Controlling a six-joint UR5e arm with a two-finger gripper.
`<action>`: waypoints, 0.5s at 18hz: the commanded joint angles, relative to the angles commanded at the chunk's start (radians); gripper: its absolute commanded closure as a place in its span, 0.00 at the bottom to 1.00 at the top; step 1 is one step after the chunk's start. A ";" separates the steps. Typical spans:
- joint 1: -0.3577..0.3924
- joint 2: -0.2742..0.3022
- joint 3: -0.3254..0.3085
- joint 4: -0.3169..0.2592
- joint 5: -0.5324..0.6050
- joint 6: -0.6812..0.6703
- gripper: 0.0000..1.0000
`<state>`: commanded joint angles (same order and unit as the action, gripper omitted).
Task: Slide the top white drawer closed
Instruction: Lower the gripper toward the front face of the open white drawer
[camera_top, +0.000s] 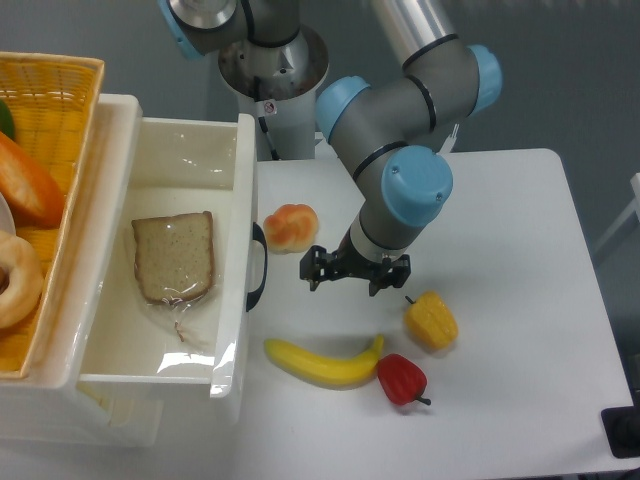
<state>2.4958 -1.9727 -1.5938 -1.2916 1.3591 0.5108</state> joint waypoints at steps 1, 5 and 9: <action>-0.002 -0.002 0.000 0.000 0.000 0.000 0.00; -0.011 -0.005 0.000 -0.002 -0.002 0.000 0.00; -0.018 -0.005 0.000 -0.003 -0.020 0.000 0.00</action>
<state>2.4774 -1.9773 -1.5938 -1.2947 1.3392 0.5108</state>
